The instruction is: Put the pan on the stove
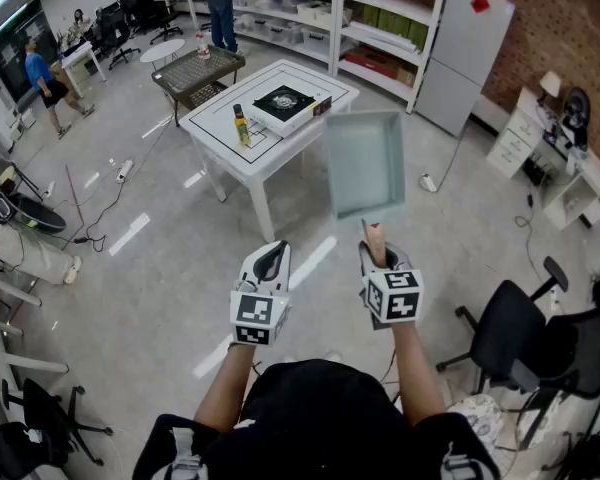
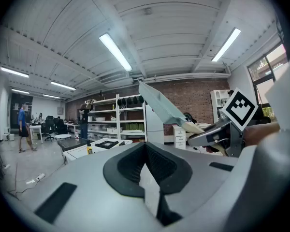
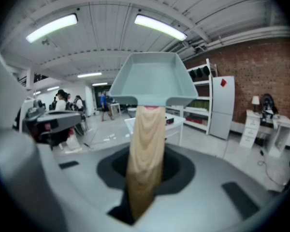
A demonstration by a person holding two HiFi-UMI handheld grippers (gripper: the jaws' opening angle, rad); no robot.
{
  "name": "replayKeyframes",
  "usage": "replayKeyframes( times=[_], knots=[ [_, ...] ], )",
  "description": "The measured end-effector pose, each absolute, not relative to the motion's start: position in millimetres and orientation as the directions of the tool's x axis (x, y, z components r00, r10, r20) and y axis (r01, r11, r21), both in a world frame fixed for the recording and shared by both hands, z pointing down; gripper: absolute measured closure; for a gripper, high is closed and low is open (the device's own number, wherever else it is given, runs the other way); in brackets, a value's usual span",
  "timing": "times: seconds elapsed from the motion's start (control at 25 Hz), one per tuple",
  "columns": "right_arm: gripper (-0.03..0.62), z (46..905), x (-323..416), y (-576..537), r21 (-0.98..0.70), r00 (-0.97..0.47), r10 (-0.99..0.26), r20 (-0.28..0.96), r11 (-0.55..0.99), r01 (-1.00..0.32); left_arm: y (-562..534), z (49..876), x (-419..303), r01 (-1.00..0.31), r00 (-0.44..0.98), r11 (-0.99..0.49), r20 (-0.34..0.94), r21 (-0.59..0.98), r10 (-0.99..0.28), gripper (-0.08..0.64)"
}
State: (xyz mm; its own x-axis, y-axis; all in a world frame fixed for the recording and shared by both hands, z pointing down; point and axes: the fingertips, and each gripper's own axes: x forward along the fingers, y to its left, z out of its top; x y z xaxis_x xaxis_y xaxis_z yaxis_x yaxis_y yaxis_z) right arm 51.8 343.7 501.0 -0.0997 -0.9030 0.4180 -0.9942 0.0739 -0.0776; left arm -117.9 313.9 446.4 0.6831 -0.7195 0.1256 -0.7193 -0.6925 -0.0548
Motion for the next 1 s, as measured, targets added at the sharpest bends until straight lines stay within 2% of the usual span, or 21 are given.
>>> replayKeyframes(
  times=[1.0],
  knots=[
    [0.499, 510.9, 96.7, 337.3, -0.105, -0.163, -0.893, 0.419, 0.131, -0.986, 314.5, 466.8, -58.0, -0.726, 0.671, -0.683, 0.135, -0.083, -0.729, 0.537]
  ],
)
